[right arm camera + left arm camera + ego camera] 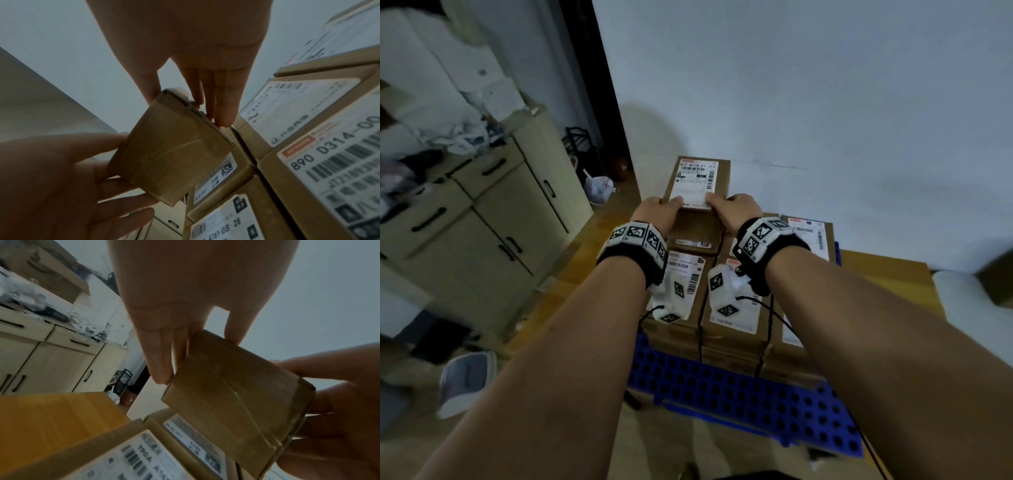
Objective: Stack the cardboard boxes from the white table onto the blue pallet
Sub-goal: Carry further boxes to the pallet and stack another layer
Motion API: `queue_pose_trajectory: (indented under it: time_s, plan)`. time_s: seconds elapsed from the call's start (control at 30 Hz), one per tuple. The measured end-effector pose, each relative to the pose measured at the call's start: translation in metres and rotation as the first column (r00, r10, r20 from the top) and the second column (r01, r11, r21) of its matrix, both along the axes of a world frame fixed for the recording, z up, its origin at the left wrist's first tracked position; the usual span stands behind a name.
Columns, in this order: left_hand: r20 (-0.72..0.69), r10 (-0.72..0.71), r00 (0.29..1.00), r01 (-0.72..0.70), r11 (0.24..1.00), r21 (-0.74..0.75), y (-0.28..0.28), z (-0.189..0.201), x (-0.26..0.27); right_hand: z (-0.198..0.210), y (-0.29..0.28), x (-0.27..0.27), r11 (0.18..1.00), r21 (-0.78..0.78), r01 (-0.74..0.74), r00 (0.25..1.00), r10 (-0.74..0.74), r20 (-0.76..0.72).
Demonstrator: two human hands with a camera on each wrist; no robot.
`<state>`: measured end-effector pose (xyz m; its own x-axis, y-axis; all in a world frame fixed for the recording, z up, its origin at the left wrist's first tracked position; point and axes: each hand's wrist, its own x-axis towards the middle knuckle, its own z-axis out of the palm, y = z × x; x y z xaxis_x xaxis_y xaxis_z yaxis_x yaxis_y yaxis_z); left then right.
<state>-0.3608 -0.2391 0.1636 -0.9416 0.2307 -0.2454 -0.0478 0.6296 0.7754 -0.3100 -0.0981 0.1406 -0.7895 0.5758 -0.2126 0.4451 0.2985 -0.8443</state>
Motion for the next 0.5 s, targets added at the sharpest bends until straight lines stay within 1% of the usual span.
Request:
queue_pose_trajectory:
  time_s: [0.1,0.2,0.37,0.5]
  plan:
    - [0.006,-0.033,0.999,0.033,0.999,-0.025,-0.007,-0.005,-0.016,-0.001,-0.009,-0.007,0.998,-0.015,0.053,0.998,-0.053,0.03]
    - [0.02,-0.107,0.994,0.107,0.993,-0.041,-0.013,-0.015,-0.025,-0.003,-0.015,-0.01,0.996,-0.029,0.079,0.995,-0.077,0.066]
    - [0.098,-0.125,0.987,0.119,0.991,0.065,-0.022,-0.026,-0.026,-0.009,-0.023,-0.004,0.992,-0.044,0.121,0.985,-0.115,0.128]
    - [0.191,-0.157,0.969,0.143,0.986,0.086,-0.025,-0.029,-0.024,-0.01,-0.034,-0.001,0.988,-0.079,0.133,0.983,-0.121,0.141]
